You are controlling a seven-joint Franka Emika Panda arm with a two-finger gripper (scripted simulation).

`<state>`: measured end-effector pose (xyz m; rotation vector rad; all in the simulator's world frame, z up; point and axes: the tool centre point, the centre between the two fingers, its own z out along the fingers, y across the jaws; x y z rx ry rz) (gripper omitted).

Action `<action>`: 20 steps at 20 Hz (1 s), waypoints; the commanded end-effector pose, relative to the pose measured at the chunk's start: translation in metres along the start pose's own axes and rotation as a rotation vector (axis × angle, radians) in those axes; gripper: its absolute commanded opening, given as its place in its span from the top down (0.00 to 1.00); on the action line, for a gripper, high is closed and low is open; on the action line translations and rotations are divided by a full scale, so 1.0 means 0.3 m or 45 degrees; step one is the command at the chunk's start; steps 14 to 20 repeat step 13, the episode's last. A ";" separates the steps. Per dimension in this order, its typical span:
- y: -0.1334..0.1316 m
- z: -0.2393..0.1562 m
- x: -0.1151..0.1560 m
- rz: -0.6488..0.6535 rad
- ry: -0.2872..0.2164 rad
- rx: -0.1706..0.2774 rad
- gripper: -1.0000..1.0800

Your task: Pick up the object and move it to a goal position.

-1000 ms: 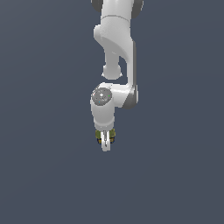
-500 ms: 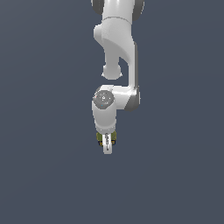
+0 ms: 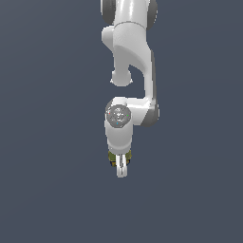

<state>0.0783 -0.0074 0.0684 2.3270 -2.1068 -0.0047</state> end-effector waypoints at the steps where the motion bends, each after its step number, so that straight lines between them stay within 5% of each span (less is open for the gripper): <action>1: -0.037 -0.015 -0.011 0.000 0.000 0.006 1.00; 20: -0.099 -0.026 -0.032 0.000 0.001 0.005 1.00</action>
